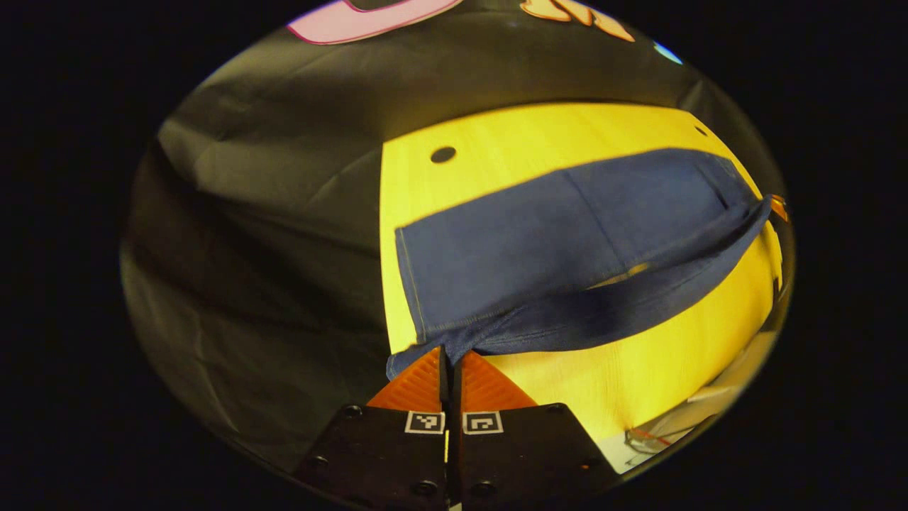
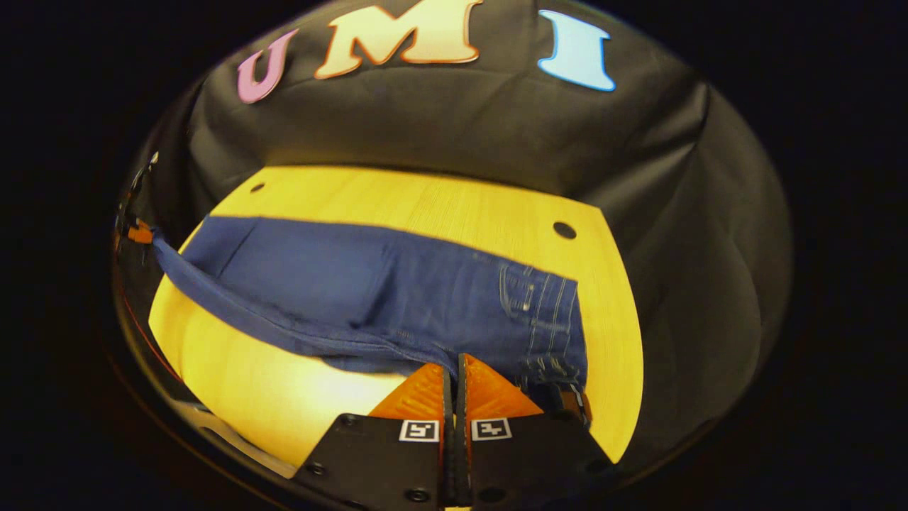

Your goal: Grasp the waist and the cuffs of the jeans and fold them to make the two legs overlap; first hold the waist and fold one-third of the jeans toward the cuffs, then hold the cuffs and fold the remaining one-third in the same direction to finish folding.

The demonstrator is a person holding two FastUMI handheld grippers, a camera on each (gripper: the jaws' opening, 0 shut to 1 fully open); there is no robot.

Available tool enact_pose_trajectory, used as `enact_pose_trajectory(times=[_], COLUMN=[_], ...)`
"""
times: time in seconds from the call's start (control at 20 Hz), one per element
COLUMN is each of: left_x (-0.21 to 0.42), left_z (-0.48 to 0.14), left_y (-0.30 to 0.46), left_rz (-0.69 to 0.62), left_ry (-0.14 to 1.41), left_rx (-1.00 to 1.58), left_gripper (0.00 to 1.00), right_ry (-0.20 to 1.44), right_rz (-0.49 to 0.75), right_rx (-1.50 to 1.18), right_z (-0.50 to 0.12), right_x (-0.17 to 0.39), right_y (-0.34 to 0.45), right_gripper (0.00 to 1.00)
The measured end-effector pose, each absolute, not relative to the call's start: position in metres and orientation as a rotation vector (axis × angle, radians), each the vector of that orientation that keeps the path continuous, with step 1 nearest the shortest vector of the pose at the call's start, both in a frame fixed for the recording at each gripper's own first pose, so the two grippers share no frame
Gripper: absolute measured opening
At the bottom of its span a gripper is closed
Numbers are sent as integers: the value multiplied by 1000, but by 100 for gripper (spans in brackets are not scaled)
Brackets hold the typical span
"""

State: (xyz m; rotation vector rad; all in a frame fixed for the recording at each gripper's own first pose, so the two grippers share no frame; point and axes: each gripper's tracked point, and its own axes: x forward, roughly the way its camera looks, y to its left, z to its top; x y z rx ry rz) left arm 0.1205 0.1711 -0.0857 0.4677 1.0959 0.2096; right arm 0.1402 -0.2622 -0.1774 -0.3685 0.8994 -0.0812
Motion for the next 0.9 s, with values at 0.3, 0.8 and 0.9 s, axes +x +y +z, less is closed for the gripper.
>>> enact_pose_trajectory(times=[0.3,0.8,0.9], left_x=[204,291,292], left_z=[-109,-177,-174], left_y=[196,218,222], left_rz=[311,434,482], left_ry=[1012,931,889], left_rx=[423,257,245], left_gripper=[0,0,19], right_ry=[817,884,875], right_rz=[-104,-137,-136], right_rx=[-381,-167,-187], right_z=[-194,-294,-282], right_x=[240,329,326], right_y=[-255,-271,-278], right_gripper=[0,5,29])
